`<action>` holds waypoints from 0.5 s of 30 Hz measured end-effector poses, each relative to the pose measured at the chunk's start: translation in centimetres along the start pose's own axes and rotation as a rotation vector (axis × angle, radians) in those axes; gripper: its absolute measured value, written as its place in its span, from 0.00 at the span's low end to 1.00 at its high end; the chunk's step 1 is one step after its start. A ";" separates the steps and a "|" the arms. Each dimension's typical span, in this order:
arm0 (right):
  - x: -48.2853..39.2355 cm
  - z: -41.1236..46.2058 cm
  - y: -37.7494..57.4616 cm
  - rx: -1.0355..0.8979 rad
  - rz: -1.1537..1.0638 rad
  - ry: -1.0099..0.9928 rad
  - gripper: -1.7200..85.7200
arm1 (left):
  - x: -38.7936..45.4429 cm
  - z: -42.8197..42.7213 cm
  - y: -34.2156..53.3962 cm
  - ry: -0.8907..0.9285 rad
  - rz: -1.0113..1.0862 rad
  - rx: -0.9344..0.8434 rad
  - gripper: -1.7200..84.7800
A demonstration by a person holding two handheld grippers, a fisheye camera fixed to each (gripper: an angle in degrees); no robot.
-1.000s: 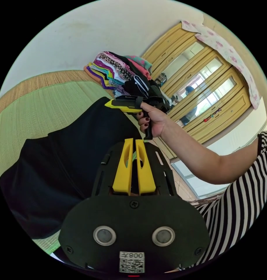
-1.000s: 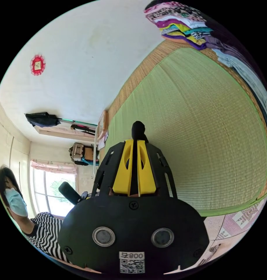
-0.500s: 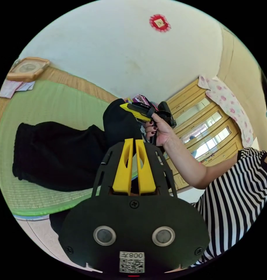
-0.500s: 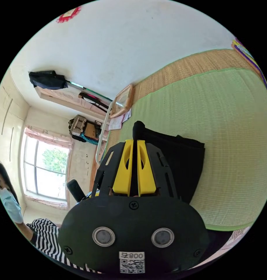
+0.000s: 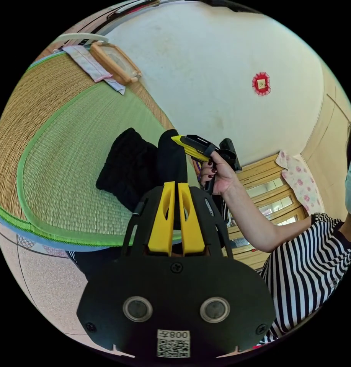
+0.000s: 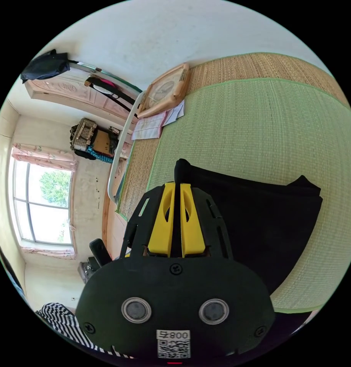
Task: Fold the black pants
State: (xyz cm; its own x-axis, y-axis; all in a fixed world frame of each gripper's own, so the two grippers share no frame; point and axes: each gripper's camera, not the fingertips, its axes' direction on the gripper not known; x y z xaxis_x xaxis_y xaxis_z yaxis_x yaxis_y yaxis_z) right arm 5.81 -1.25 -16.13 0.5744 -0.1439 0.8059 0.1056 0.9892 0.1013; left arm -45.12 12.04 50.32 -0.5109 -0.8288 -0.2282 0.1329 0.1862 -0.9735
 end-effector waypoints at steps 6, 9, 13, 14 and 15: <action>-2.8 3.9 -1.5 -0.026 -0.005 0.013 0.05 | -4.6 -3.3 -0.4 0.003 -0.068 0.033 0.03; -4.0 5.9 -2.3 -0.047 -0.017 0.021 0.05 | -6.8 -4.5 -0.5 -0.010 -0.117 0.047 0.03; -5.5 7.9 -3.1 -0.082 -0.063 0.027 0.05 | -9.5 -5.7 -0.2 -0.019 -0.187 0.071 0.03; -5.9 8.1 -3.2 -0.086 -0.076 0.015 0.05 | -10.0 -6.0 -0.1 -0.016 -0.198 0.075 0.03; -6.0 8.2 -3.2 -0.085 -0.081 0.005 0.05 | -10.2 -6.2 -0.1 -0.017 -0.202 0.077 0.03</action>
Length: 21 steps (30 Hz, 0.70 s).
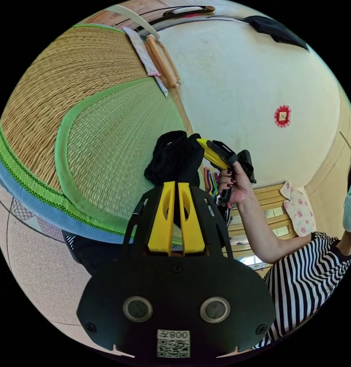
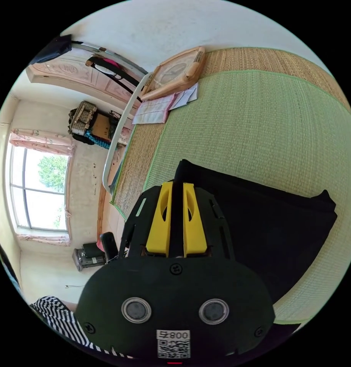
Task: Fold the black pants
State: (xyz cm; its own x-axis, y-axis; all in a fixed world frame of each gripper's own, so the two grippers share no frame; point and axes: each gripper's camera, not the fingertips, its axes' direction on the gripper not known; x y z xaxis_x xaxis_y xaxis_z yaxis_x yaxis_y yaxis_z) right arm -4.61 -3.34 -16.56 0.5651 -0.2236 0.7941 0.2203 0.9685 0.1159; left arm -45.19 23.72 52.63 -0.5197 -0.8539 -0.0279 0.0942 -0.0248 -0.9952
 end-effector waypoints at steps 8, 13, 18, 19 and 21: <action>-1.1 -0.6 0.1 0.018 -0.150 -0.129 0.02 | 0.5 -2.6 0.2 -0.061 0.054 0.067 0.02; -1.8 3.2 -1.9 -0.064 -0.177 -0.034 0.02 | 3.6 -1.1 -0.5 -0.080 0.217 -0.003 0.02; -2.9 6.8 -3.7 -0.120 -0.193 0.040 0.02 | 4.4 1.3 -1.5 -0.310 0.270 -0.083 0.02; -3.1 7.4 -3.9 -0.129 -0.205 0.062 0.02 | 4.1 1.7 -1.6 -0.342 0.262 -0.097 0.02; -3.3 8.5 -4.0 -0.152 -0.218 0.094 0.02 | 3.8 2.1 -1.5 -0.364 0.258 -0.103 0.02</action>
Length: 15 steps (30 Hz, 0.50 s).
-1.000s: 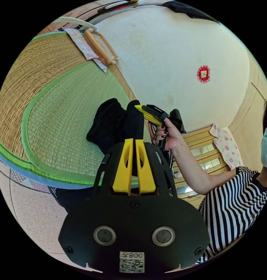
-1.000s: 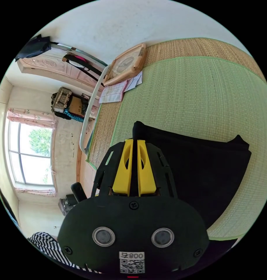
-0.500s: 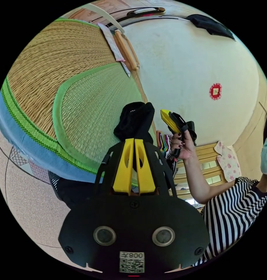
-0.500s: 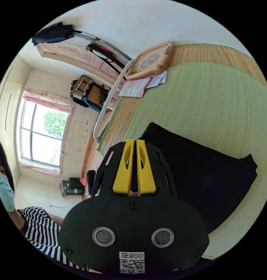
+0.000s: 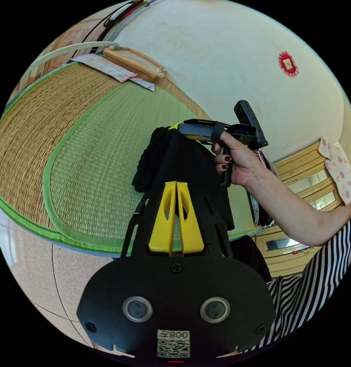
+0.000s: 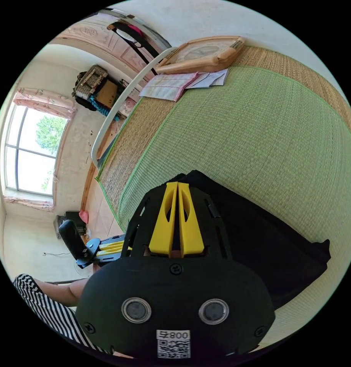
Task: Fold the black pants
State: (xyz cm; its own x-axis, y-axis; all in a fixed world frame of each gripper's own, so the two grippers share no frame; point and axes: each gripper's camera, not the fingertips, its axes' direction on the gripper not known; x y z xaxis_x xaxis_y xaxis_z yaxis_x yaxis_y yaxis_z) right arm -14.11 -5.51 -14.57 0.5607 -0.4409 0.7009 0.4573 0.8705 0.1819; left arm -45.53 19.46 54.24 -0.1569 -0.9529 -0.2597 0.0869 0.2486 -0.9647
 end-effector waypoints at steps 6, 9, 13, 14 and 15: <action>0.2 1.2 -0.5 -0.017 -0.010 0.009 0.02 | 1.0 -0.3 -0.1 0.018 -0.007 0.012 0.02; 0.3 1.5 -0.7 -0.025 -0.015 0.022 0.02 | 2.4 -0.5 -0.3 -0.015 0.053 0.031 0.02; 0.8 1.6 -0.8 -0.033 -0.020 0.010 0.02 | 2.7 1.4 -0.6 -0.041 0.069 -0.061 0.02; 1.0 1.0 -0.6 -0.013 -0.032 0.005 0.02 | 2.7 1.4 -0.6 -0.019 0.052 -0.053 0.02; 1.1 0.6 -0.4 0.001 -0.034 0.005 0.02 | 2.7 1.4 -0.6 -0.014 0.044 -0.049 0.02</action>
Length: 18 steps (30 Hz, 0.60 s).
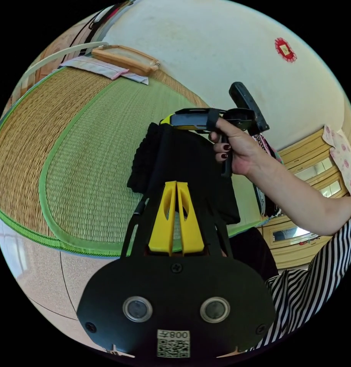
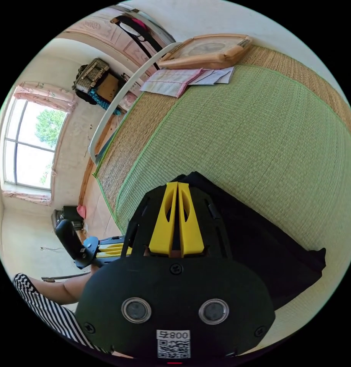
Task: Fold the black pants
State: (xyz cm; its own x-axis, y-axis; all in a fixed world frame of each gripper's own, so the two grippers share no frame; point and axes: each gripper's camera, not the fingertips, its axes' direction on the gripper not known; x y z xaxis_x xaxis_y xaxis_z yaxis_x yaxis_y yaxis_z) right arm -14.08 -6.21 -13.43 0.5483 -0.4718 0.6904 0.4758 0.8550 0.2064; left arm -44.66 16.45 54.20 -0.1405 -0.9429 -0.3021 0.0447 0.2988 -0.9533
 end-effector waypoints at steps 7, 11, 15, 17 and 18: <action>6.6 -8.0 6.8 0.179 0.042 0.005 0.02 | 3.0 -0.2 -0.4 -0.034 0.059 0.013 0.02; 14.8 -10.1 12.1 0.225 0.292 0.074 0.02 | 3.4 1.1 -0.9 -0.112 0.031 -0.032 0.02; 20.3 -9.0 13.8 0.183 0.436 0.013 0.02 | 3.8 2.1 -1.2 -0.125 0.024 -0.046 0.02; 21.9 -8.7 14.0 0.185 0.445 -0.037 0.02 | 4.3 2.4 -1.5 -0.139 0.018 -0.059 0.02; 22.1 -8.8 14.1 0.184 0.445 -0.038 0.02 | 4.5 2.4 -1.6 -0.140 0.014 -0.060 0.02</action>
State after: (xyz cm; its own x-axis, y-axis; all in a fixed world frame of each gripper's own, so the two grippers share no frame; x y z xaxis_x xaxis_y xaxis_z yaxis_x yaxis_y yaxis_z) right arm 10.76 -6.49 -1.36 0.6440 -0.0467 0.7636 0.0691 0.9976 0.0026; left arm -42.96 11.38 54.36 -0.0012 -0.9487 -0.3162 -0.0138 0.3162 -0.9486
